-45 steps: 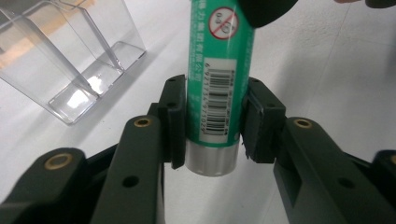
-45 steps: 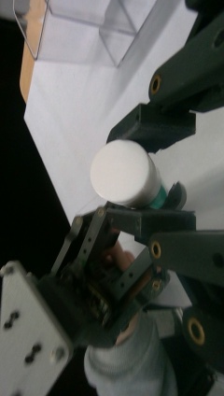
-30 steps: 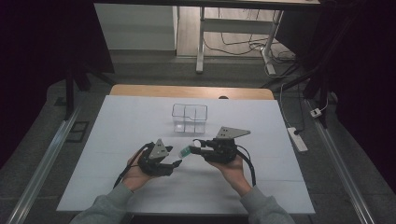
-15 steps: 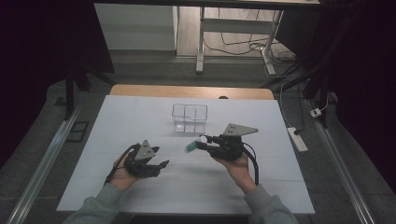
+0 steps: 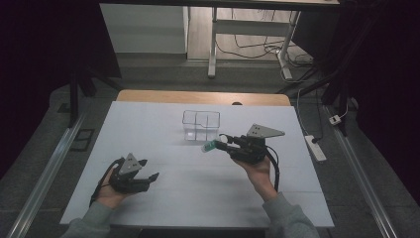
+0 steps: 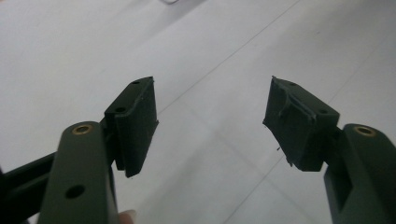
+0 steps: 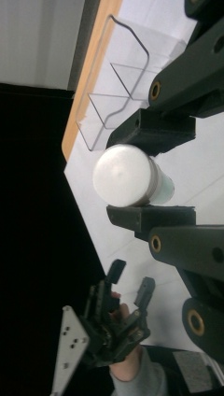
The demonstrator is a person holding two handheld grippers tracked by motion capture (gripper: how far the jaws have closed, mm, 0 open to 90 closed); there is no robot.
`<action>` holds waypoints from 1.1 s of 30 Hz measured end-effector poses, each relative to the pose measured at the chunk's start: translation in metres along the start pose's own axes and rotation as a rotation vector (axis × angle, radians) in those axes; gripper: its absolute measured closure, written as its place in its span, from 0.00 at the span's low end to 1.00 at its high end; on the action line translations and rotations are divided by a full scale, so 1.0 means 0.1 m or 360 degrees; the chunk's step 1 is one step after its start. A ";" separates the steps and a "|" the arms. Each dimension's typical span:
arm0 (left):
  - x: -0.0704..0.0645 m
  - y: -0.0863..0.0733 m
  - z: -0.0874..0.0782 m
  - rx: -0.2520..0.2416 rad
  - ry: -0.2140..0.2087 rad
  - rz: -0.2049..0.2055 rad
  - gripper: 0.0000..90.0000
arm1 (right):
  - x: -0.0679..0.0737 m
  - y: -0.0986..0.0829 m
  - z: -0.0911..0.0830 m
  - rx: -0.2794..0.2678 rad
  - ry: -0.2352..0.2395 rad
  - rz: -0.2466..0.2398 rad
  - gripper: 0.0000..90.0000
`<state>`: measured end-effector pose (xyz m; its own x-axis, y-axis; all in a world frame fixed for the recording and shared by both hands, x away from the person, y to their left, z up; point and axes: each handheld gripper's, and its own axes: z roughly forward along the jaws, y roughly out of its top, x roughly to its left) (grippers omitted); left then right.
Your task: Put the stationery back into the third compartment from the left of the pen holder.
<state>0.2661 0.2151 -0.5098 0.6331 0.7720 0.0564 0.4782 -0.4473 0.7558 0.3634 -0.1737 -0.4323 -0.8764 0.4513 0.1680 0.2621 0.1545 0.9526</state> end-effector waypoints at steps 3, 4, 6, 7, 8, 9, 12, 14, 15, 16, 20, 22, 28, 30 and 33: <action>0.03 -0.06 -0.04 0.0009 0.0012 -0.0027 0.36 | -0.03 0.06 -0.02 -0.0020 -0.0022 0.0002 0.72; 0.04 -0.08 -0.05 0.0009 0.0013 -0.0033 0.36 | -0.04 0.07 -0.03 -0.0025 -0.0030 0.0004 0.71; 0.05 -0.12 -0.06 0.0020 0.0016 -0.0038 0.36 | -0.07 0.11 -0.03 -0.0040 -0.0046 0.0012 0.71; 0.06 -0.13 -0.07 0.0023 0.0018 -0.0044 0.36 | -0.09 0.13 -0.04 -0.0048 -0.0058 0.0015 0.71; 0.07 -0.15 -0.07 0.0026 0.0020 -0.0049 0.36 | -0.10 0.15 -0.04 -0.0056 -0.0070 0.0019 0.71; 0.08 -0.16 -0.08 0.0027 0.0020 -0.0056 0.36 | -0.13 0.17 -0.04 -0.0068 -0.0078 0.0027 0.72; 0.09 -0.19 -0.09 0.0027 0.0019 -0.0066 0.36 | -0.20 0.24 0.00 -0.0074 -0.0122 0.0037 0.72; 0.09 -0.20 -0.09 0.0028 0.0017 -0.0067 0.36 | -0.26 0.28 0.03 -0.0063 -0.0150 0.0037 0.71; 0.10 -0.21 -0.09 0.0031 0.0017 -0.0068 0.36 | -0.29 0.30 0.05 -0.0057 -0.0164 0.0044 0.72; 0.10 -0.21 -0.09 0.0033 0.0014 -0.0068 0.36 | -0.32 0.32 0.07 -0.0054 -0.0179 0.0049 0.72; 0.11 -0.22 -0.08 0.0032 0.0014 -0.0075 0.36 | -0.45 0.40 0.18 -0.0023 -0.0245 0.0064 0.71; 0.12 -0.22 -0.08 0.0031 0.0014 -0.0074 0.35 | -0.52 0.43 0.22 -0.0016 -0.0259 0.0085 0.71; 0.14 -0.23 -0.07 0.0025 0.0022 -0.0086 0.35 | -0.67 0.42 0.37 0.0073 -0.0361 0.0082 0.71; 0.14 -0.23 -0.07 0.0024 0.0020 -0.0083 0.35 | -0.72 0.39 0.42 0.0090 -0.0380 0.0097 0.71; 0.14 -0.23 -0.07 0.0024 0.0021 -0.0076 0.35 | -0.78 0.35 0.49 0.0115 -0.0396 0.0119 0.71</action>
<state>0.2600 0.2390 -0.5217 0.6013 0.7985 0.0293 0.5167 -0.4165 0.7480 0.4607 -0.1605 -0.4249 -0.7297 0.6645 0.1610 0.3583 0.1711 0.9178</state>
